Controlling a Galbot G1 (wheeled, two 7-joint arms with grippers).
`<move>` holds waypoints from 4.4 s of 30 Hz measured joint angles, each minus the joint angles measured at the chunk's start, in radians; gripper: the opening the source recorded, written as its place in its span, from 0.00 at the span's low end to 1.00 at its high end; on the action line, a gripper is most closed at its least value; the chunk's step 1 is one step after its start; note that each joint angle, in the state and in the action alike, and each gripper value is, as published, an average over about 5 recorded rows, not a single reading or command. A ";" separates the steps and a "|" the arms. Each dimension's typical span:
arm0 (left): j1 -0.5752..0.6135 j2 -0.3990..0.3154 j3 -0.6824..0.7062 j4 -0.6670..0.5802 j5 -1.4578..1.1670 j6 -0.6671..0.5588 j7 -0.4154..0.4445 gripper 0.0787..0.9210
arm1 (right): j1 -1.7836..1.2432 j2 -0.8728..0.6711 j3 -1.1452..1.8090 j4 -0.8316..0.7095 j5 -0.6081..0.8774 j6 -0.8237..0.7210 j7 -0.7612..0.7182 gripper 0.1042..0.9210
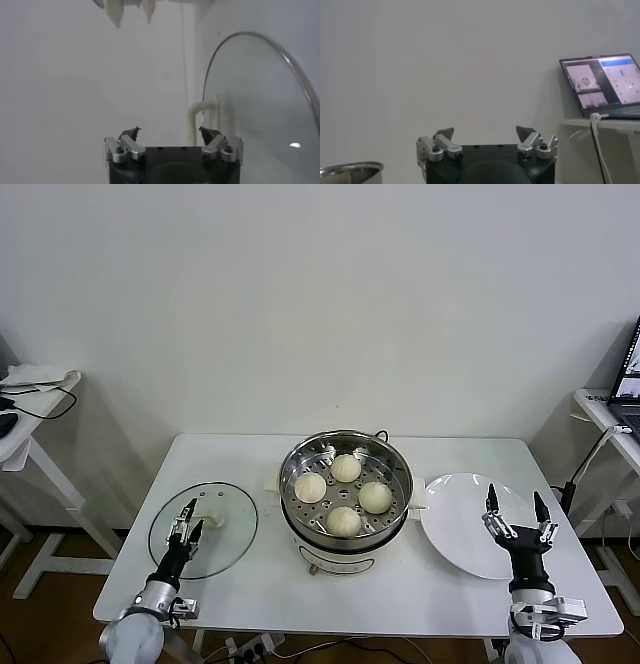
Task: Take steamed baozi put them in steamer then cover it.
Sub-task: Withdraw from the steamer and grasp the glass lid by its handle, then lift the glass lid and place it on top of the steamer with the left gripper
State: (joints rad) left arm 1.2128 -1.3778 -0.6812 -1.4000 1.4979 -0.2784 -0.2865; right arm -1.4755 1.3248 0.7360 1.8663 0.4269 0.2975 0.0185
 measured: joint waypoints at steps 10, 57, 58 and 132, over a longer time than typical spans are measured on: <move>-0.070 -0.010 0.005 0.070 0.021 0.011 -0.009 0.88 | -0.002 -0.001 -0.006 -0.023 -0.017 0.016 0.000 0.88; 0.079 0.106 0.038 -0.441 -0.114 0.344 0.175 0.13 | 0.014 0.004 -0.033 -0.055 -0.039 0.041 0.003 0.88; 0.083 0.116 0.054 -0.473 -0.121 0.372 0.197 0.13 | 0.013 0.006 -0.031 -0.056 -0.040 0.043 0.003 0.88; -0.400 -0.083 0.963 -0.321 -0.035 0.972 0.547 0.13 | -0.006 0.104 0.018 -0.080 -0.157 0.067 0.017 0.88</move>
State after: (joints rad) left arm 0.8128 -1.4606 0.2815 -1.7205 1.4632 0.6935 0.2605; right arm -1.4817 1.4291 0.7543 1.7867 0.2698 0.3649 0.0355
